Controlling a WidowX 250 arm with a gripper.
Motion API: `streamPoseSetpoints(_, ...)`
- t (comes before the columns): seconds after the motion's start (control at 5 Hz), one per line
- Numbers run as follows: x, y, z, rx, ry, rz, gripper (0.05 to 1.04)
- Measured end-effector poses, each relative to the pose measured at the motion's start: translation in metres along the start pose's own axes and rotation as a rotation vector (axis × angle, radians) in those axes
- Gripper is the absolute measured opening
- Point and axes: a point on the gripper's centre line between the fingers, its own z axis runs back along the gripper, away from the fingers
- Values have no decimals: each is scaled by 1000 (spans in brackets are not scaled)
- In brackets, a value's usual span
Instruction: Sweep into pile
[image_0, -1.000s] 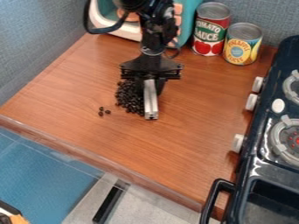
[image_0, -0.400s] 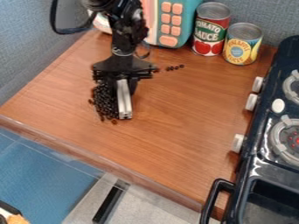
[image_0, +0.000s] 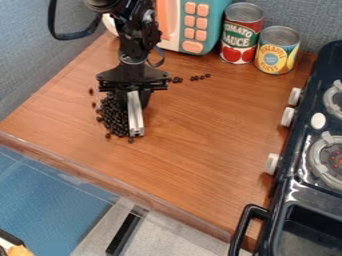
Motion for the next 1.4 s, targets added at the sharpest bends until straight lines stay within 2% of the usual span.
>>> streamPoseSetpoints(0.2,-9,-26,9,-43,33,-71,398)
streamPoseSetpoints(0.4,-7,-57,24,-101,35,-117,398)
streamPoseSetpoints(0.6,0,-89,45,-151,-3,-190,399)
streamPoseSetpoints(1.0,-7,-137,16,-125,57,-251,398)
streamPoseSetpoints(1.4,14,-152,5,-105,12,-194,398)
